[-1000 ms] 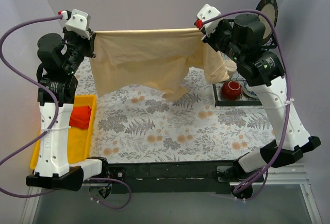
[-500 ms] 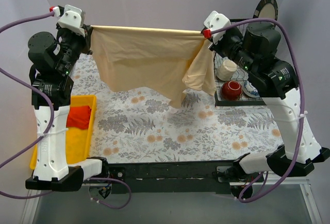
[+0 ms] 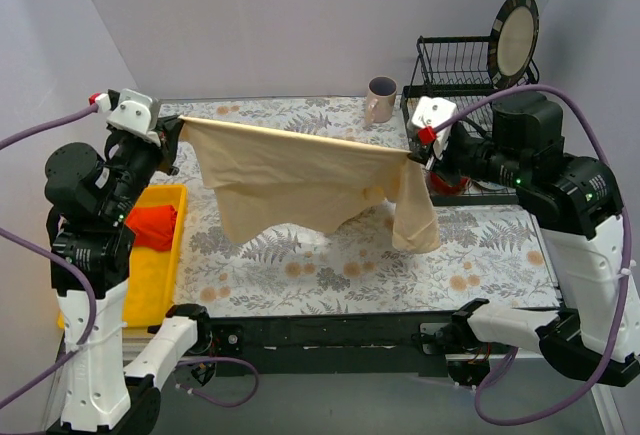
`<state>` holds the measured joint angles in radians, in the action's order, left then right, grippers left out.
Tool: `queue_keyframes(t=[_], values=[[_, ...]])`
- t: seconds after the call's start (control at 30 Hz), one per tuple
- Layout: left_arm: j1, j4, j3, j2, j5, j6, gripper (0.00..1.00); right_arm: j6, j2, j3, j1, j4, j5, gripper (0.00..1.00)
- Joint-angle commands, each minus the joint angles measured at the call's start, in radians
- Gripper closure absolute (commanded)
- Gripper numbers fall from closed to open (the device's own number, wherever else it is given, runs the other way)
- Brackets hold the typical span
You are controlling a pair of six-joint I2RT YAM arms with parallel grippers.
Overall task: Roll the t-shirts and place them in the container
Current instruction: Flatten out the T-shirt at the center of the board.
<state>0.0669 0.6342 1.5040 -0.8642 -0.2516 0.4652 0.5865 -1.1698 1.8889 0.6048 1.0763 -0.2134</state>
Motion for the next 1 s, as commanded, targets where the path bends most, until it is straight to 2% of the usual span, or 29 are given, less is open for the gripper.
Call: queue_keyframes(t=[0.0,0.1,0.13,0.27,0.37,0.47,0.5,0.53,0.6,0.63,0.67,0.7,0.73,0.77,0.8,0.83,0.9,0.93,0.97], values=[[-0.013,-0.010,-0.013,-0.013,0.011,-0.003,1.00,0.024,0.016,-0.075,-0.002,0.031,-0.092,0.99],[-0.013,-0.037,-0.083,-0.058,-0.006,-0.034,1.00,0.061,0.012,-0.196,-0.002,-0.070,-0.132,0.99],[-0.013,-0.065,-0.121,-0.067,-0.003,-0.042,1.00,0.084,0.016,-0.312,-0.002,-0.110,-0.133,0.99],[-0.013,-0.221,-0.289,-0.171,-0.002,-0.059,1.00,0.148,-0.002,-0.572,-0.017,-0.344,-0.112,0.99],[-0.013,-0.333,-0.329,-0.312,-0.012,-0.103,1.00,0.199,-0.114,-0.622,-0.098,-0.464,-0.150,0.99],[-0.013,-0.425,-0.311,-0.490,0.005,-0.116,1.00,0.216,-0.316,-0.529,-0.207,-0.490,-0.199,0.98],[-0.016,-0.432,-0.262,-0.546,0.017,-0.111,1.00,0.219,-0.379,-0.477,-0.249,-0.475,-0.205,0.94],[-0.018,-0.432,-0.234,-0.638,0.024,-0.103,1.00,0.219,-0.507,-0.423,-0.263,-0.423,-0.198,0.89],[-0.022,-0.426,-0.139,-0.725,0.060,-0.080,1.00,0.185,-0.635,-0.216,-0.299,-0.345,-0.158,0.70],[-0.026,-0.418,-0.111,-0.778,0.102,-0.053,1.00,0.168,-0.747,-0.145,-0.310,-0.261,-0.149,0.51],[-0.030,-0.415,-0.085,-0.792,0.113,-0.039,0.99,0.155,-0.792,-0.055,-0.319,-0.219,-0.144,0.02],[-0.035,-0.416,-0.071,-0.797,0.121,-0.028,0.97,0.138,-0.826,0.069,-0.332,-0.184,-0.171,0.01],[-0.036,-0.424,-0.073,-0.794,0.139,-0.019,0.93,0.136,-0.852,0.113,-0.333,-0.152,-0.185,0.01],[-0.036,-0.426,-0.080,-0.771,0.138,-0.005,0.83,0.133,-0.843,0.128,-0.327,-0.129,-0.196,0.02],[-0.036,-0.424,-0.093,-0.751,0.129,0.003,0.66,0.137,-0.822,0.095,-0.323,-0.130,-0.234,0.01],[-0.036,-0.418,-0.134,-0.730,0.118,0.012,0.56,0.171,-0.750,0.049,-0.317,-0.139,-0.251,0.01],[-0.036,-0.407,-0.186,-0.655,0.092,0.042,0.45,0.220,-0.650,-0.096,-0.269,-0.194,-0.268,0.01],[-0.035,-0.390,-0.212,-0.632,0.087,0.052,0.43,0.264,-0.540,-0.257,-0.249,-0.219,-0.265,0.02],[-0.035,-0.383,-0.272,-0.604,0.063,0.058,0.41,0.283,-0.487,-0.348,-0.205,-0.245,-0.261,0.02]])
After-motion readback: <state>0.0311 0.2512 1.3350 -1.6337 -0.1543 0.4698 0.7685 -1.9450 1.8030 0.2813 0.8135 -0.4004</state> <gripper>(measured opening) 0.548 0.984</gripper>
